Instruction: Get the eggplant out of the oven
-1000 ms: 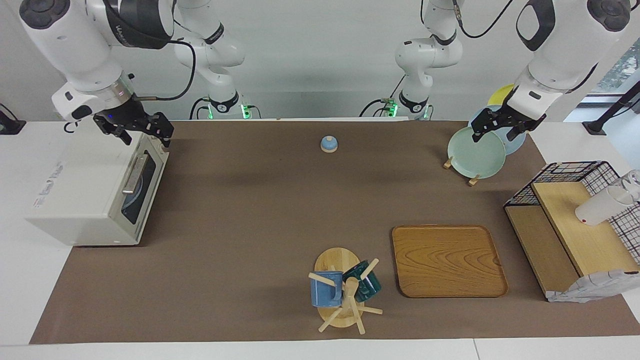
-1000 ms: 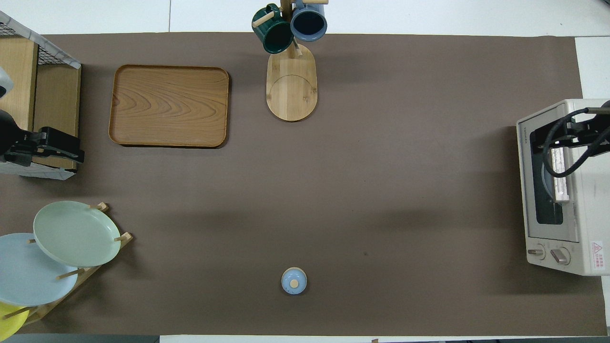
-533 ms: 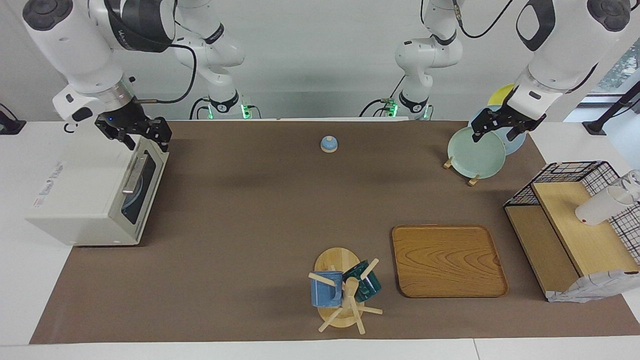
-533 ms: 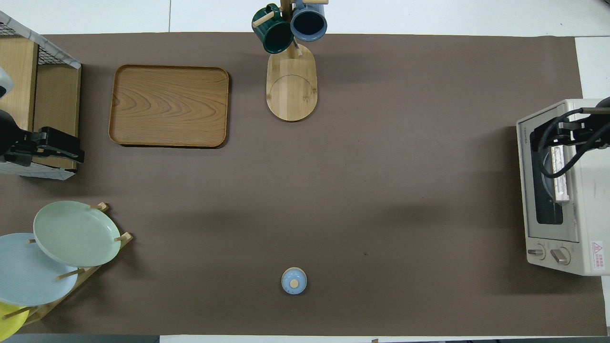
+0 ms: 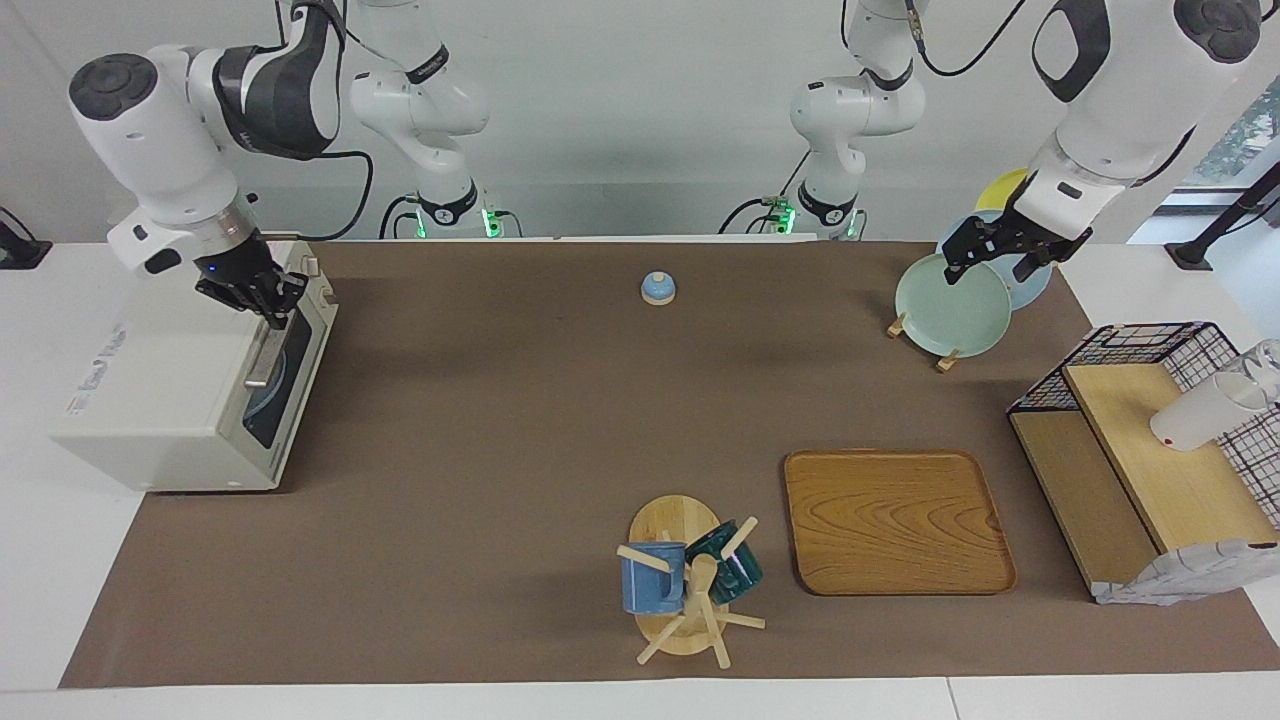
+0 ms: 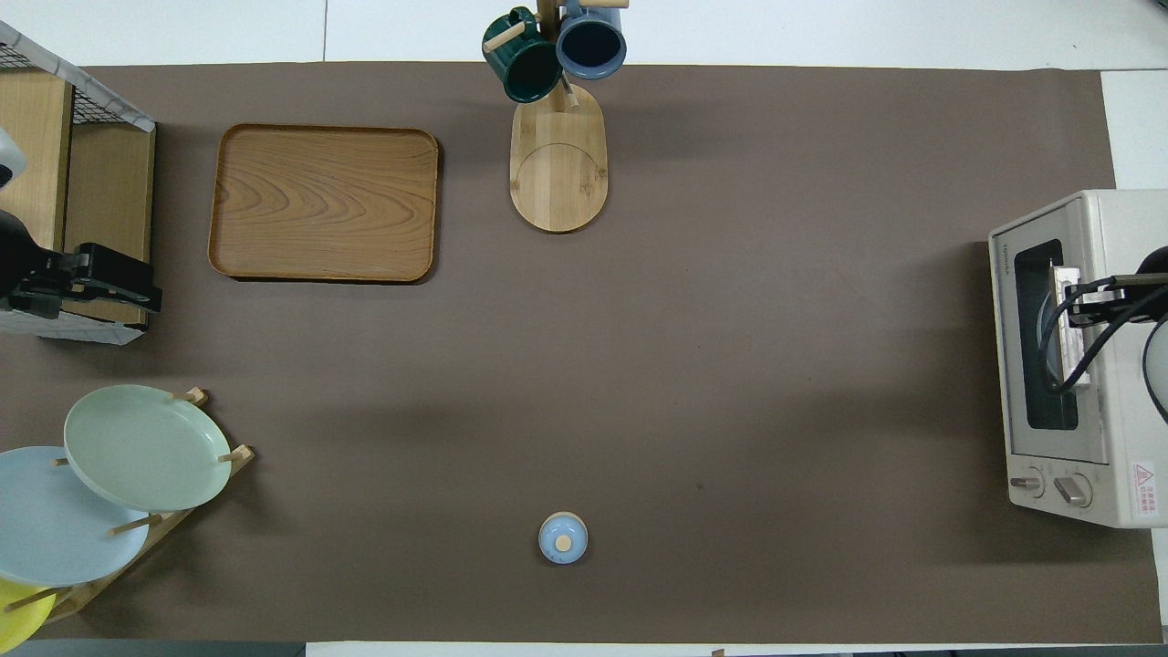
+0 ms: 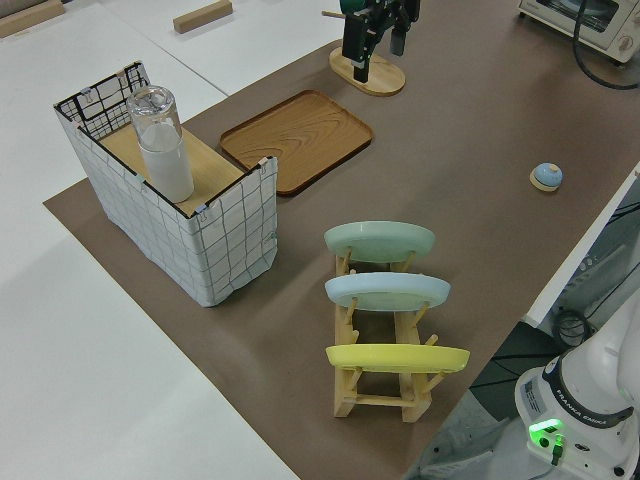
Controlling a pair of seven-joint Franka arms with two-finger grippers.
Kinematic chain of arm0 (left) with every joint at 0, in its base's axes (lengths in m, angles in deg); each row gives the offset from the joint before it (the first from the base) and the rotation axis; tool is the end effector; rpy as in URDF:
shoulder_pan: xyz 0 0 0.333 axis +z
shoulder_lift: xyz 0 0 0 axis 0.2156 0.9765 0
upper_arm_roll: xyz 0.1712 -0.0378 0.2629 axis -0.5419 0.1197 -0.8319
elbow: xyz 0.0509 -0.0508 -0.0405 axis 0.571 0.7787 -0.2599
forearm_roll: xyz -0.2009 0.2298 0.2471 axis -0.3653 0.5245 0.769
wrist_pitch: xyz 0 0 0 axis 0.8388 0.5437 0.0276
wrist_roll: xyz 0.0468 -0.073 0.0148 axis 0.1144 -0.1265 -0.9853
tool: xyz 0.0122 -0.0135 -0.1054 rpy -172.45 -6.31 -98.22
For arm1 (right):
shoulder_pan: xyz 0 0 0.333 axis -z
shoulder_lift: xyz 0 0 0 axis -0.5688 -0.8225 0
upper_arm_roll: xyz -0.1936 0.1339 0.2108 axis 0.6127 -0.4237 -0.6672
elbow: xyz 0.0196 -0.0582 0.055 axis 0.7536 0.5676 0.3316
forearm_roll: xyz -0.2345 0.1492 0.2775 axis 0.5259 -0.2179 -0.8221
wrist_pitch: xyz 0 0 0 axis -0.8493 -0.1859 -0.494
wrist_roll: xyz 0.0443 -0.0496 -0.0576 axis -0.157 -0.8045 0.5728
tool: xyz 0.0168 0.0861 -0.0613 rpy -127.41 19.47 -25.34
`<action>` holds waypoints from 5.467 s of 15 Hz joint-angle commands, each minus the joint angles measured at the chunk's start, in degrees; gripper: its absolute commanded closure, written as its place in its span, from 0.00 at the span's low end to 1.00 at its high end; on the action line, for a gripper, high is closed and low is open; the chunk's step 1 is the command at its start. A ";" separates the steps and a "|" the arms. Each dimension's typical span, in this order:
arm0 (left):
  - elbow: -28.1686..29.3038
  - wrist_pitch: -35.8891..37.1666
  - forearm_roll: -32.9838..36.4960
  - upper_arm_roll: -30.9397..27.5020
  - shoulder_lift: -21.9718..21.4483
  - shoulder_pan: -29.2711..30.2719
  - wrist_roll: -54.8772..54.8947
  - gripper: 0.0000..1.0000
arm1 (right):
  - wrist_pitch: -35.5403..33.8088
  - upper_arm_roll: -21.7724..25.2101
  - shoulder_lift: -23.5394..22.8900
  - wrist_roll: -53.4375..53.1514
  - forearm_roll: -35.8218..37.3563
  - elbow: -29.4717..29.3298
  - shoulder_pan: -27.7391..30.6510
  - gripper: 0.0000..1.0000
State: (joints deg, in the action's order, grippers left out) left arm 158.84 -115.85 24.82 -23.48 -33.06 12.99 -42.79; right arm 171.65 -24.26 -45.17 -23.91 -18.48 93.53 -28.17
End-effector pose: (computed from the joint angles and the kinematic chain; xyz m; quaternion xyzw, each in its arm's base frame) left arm 0.5473 -0.0405 0.6033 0.9984 -0.0155 -0.0523 0.0120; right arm 0.5338 -0.0907 0.5151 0.9984 -0.0178 -0.0260 0.0477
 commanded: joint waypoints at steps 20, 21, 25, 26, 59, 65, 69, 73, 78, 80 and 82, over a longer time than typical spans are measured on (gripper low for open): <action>0.12 -0.64 0.51 0.21 -0.56 0.78 0.33 0.00 | 13.37 -0.95 -0.34 -7.94 2.70 11.78 -2.71 1.00; 0.20 -0.64 0.51 0.21 -0.56 0.78 0.86 0.00 | 13.99 -0.95 -1.04 -7.94 1.65 11.79 -3.32 1.00; 0.47 -0.64 0.51 0.21 -0.65 0.78 0.60 0.00 | 22.15 -1.03 -5.25 -8.03 -0.02 13.45 -3.86 1.00; 0.47 -0.46 0.51 0.21 -0.65 0.78 0.34 0.00 | 24.43 -1.04 -6.05 -7.94 -0.90 14.06 -4.03 1.00; 0.47 -3.10 0.51 0.21 -0.56 0.69 -0.02 0.00 | 17.04 -1.39 -6.24 -10.67 5.42 12.38 -4.03 0.43; 0.47 -3.19 0.51 0.12 -0.56 0.69 0.07 0.00 | 22.96 -1.30 -5.18 -6.20 5.51 16.53 -3.77 1.00; 0.47 -3.19 0.51 0.21 -0.56 0.69 0.16 0.00 | 11.57 -1.47 -6.40 -6.88 9.36 8.57 -11.21 1.00; 0.47 -3.28 0.51 0.21 -0.56 0.69 0.25 0.00 | 1.43 -1.56 -8.52 -16.89 10.69 -0.42 -24.39 1.00; 0.56 -4.86 0.51 0.21 -0.47 0.78 0.16 0.00 | 0.90 -2.09 -14.11 -31.73 8.60 -8.04 -38.72 1.00; 0.91 -5.12 0.51 0.21 -0.56 0.69 0.25 0.00 | -1.99 -2.09 -23.76 -39.02 7.53 -19.61 -43.56 1.00; 0.91 -5.21 0.51 0.21 -0.56 0.69 0.16 0.00 | -2.54 -2.18 -32.04 -45.09 7.45 -28.26 -46.82 1.00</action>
State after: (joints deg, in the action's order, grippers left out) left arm 158.88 -119.97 24.82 -23.64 -33.06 13.04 -42.80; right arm 171.98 -26.60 -65.53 -64.78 -10.02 78.50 -73.32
